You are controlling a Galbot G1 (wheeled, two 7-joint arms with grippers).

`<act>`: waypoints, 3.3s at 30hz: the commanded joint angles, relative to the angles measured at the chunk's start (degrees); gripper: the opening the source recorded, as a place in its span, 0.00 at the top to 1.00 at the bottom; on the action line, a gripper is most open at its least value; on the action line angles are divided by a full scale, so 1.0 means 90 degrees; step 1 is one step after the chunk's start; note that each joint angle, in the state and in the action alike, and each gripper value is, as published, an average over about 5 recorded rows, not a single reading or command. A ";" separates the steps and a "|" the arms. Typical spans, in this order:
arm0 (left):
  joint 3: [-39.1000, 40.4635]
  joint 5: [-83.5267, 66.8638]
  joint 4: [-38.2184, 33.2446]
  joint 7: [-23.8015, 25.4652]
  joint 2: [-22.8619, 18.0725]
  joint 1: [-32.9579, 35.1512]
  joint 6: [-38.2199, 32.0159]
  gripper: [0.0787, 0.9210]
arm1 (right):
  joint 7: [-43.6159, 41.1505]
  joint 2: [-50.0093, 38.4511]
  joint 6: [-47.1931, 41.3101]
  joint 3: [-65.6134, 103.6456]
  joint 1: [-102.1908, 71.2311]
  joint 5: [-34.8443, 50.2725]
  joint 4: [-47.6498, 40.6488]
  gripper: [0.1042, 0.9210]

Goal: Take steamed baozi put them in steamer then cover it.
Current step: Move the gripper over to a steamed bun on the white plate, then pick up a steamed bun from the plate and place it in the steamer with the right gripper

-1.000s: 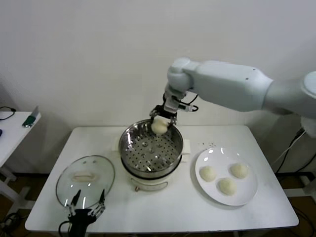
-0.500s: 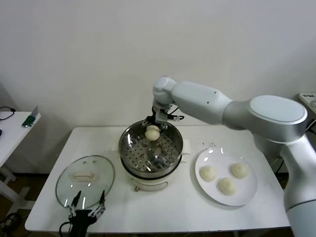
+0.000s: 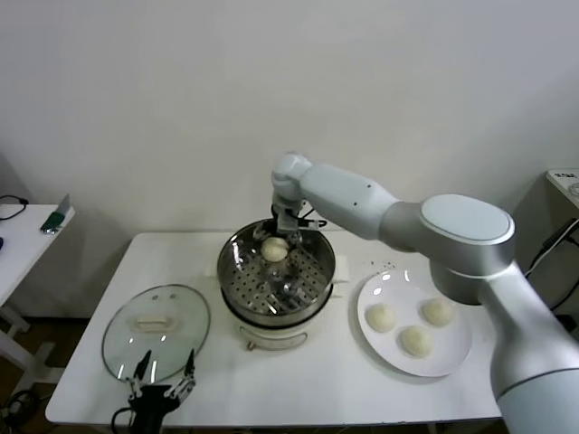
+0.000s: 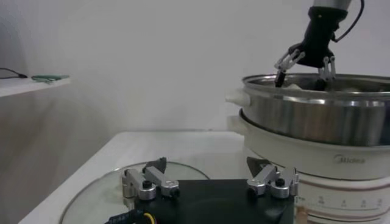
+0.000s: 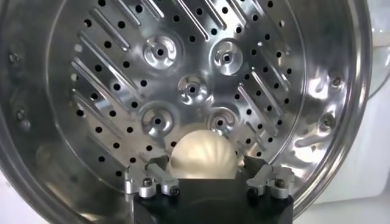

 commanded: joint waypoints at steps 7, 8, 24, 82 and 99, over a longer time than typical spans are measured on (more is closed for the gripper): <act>0.0024 0.0091 -0.0093 0.0019 -0.0014 0.0053 0.0053 0.12 | -0.1065 -0.1641 -0.1881 -0.2984 0.2892 0.5905 0.1653 0.12; 0.0028 0.0096 -0.0091 0.0020 -0.0013 0.0055 0.0055 0.12 | -0.1063 -0.1929 -0.2394 -0.3202 0.3063 0.6252 0.1897 0.12; 0.0027 0.0117 -0.0042 0.0025 -0.0001 0.0004 0.0059 0.12 | 0.0640 -0.5011 -0.6795 -0.4634 0.3251 0.6703 0.5648 0.12; 0.0016 0.0193 0.0019 -0.0014 -0.0036 0.0026 0.0002 0.12 | -0.0220 -0.4044 -0.6541 -0.2993 0.2435 0.5840 0.3735 0.35; 0.0109 0.0151 -0.0117 -0.0020 0.0004 0.0009 -0.0003 0.12 | -0.0415 -0.1503 -0.6815 -0.2316 0.4165 0.8081 0.3886 0.35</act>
